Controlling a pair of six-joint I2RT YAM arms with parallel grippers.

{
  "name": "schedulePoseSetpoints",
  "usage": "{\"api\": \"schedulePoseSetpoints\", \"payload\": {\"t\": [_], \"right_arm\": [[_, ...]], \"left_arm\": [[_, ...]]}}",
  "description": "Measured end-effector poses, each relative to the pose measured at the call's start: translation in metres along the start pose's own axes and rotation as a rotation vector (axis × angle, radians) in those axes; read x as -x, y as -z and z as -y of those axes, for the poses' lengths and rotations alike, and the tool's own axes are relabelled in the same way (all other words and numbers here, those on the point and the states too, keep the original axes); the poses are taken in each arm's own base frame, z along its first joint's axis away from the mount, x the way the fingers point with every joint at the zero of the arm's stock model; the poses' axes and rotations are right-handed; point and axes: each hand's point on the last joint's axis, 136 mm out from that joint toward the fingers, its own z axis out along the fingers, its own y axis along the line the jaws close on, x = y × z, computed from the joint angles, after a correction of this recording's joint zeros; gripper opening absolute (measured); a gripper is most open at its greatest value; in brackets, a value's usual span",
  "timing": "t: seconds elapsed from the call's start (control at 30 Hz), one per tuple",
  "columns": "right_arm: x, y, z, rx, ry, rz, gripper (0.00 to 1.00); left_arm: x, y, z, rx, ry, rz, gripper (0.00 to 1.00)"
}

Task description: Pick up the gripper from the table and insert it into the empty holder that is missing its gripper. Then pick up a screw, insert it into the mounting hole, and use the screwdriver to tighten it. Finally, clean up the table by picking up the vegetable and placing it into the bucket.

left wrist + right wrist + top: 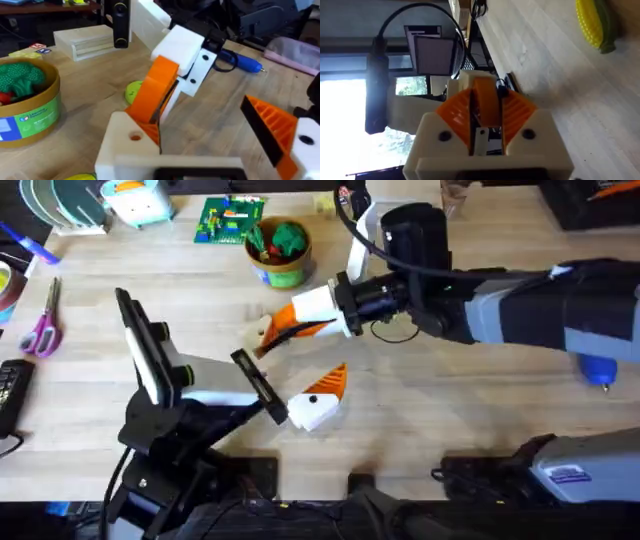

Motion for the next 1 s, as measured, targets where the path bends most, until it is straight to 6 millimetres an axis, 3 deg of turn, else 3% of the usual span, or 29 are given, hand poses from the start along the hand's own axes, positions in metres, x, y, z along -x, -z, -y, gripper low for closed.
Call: {"api": "schedulePoseSetpoints", "payload": {"t": [0.63, 0.8, 1.0], "right_arm": [[0.001, 0.002, -0.005, 0.048, 0.04, -0.017, 0.435], [0.003, 0.003, -0.007, 0.054, 0.053, -0.01, 0.513], [0.006, 0.006, -0.006, 0.052, 0.052, 0.0, 0.61]], "left_arm": [[0.0, 0.0, 0.006, -0.036, -0.025, -0.003, 0.993], [-0.003, 0.001, 0.024, -0.133, -0.025, -0.016, 0.993], [-0.004, 0.001, 0.029, -0.163, -0.024, -0.021, 0.993]]}}
